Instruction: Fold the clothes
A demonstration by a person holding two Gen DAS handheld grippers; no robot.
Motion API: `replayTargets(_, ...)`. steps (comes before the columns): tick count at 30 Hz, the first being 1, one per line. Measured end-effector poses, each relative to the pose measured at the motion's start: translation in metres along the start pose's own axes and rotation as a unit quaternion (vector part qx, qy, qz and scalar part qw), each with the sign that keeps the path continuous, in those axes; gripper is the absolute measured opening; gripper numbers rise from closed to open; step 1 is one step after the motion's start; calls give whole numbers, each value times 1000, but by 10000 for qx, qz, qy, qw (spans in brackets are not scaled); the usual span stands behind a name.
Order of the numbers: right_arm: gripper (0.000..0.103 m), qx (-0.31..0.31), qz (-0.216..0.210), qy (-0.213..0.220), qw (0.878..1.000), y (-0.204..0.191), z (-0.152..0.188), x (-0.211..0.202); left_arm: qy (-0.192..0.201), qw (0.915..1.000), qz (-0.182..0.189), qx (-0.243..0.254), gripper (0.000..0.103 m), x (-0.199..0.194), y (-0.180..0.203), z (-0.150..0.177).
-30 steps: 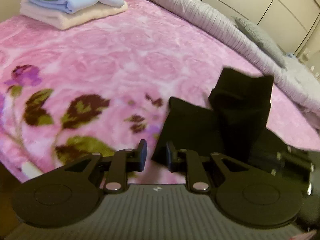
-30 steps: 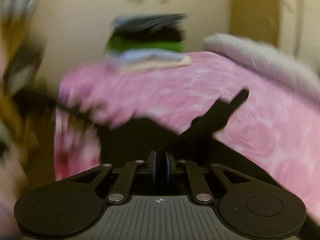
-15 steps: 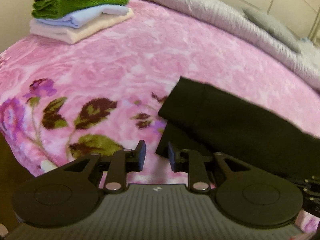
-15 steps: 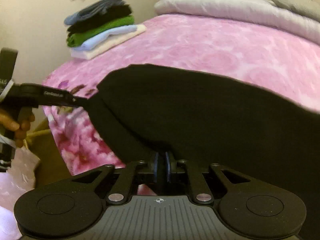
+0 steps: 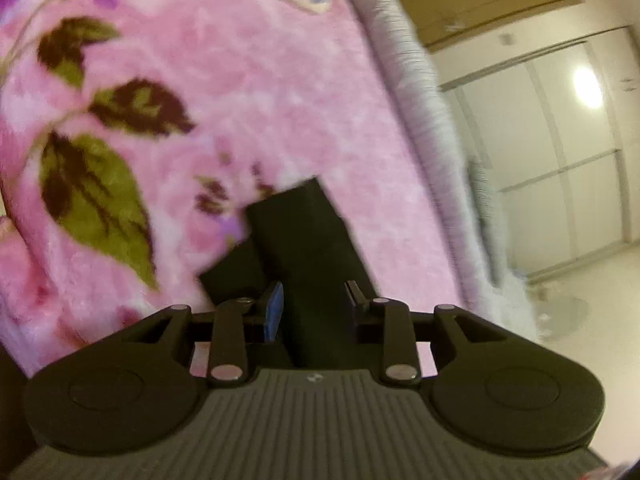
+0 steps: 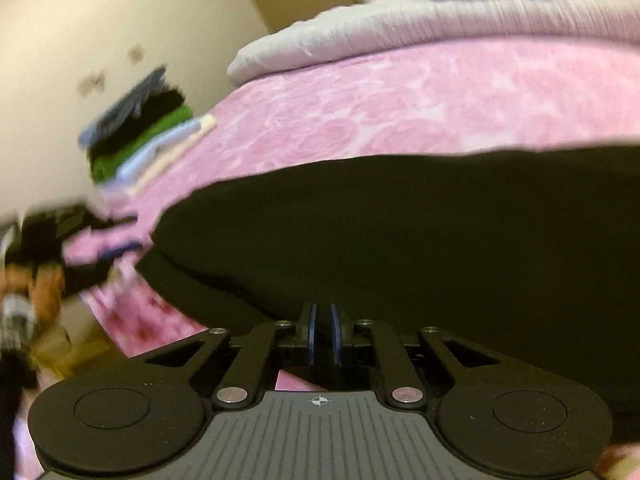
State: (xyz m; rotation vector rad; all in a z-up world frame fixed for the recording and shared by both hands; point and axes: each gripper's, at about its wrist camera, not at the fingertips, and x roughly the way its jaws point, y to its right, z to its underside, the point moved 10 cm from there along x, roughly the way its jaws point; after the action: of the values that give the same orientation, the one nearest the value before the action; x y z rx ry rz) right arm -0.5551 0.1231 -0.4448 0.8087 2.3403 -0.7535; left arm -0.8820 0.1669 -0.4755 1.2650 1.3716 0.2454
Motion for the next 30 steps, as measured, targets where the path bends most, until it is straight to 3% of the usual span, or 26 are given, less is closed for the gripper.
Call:
replayTargets(4,11,-1283,521,-25,9904,-7,10,-4,197,9998,11,-33,24,12,1,-2)
replayTargets(5,11,-1553,609,-19,9860,-10,12,-4,222,9997,35,58,20,12,4,-2)
replayTargets(6,11,-1821,697,-12,9808,-13,14,-5,253,9995,43,181,9,13,6,-2)
replayTargets(7,11,-2091,753,-19,9750,-17,17,-4,276,9991,45,318,8,12,10,-1)
replayTargets(9,35,-2628,829,-48,9613,-26,24,-3,282,9983,37,516,9,10,13,1)
replayTargets(10,61,-2809,873,-25,9558,-29,26,-3,272,9981,19,560,10,9,12,2)
replayTargets(11,67,-2938,919,20,9514,-31,28,-4,255,9982,-16,540,10,8,10,3)
replayTargets(14,67,-3252,1043,156,9398,-36,32,-6,205,9987,-89,458,11,8,1,1)
replayTargets(19,66,-3319,1101,346,9362,-33,25,-8,230,9989,-36,397,12,8,0,1)
replayTargets(23,66,-3515,1168,257,9285,-30,26,-7,193,9989,-18,424,16,9,0,1)
replayTargets(27,55,-3873,1380,3,9116,-25,39,6,161,9993,28,343,16,13,-3,2)
replayTargets(29,51,-3957,1432,25,9072,-26,41,8,187,9995,103,248,15,14,-4,1)
replayTargets(30,45,-3940,1432,37,9079,-26,41,9,205,9994,139,241,14,14,-4,0)
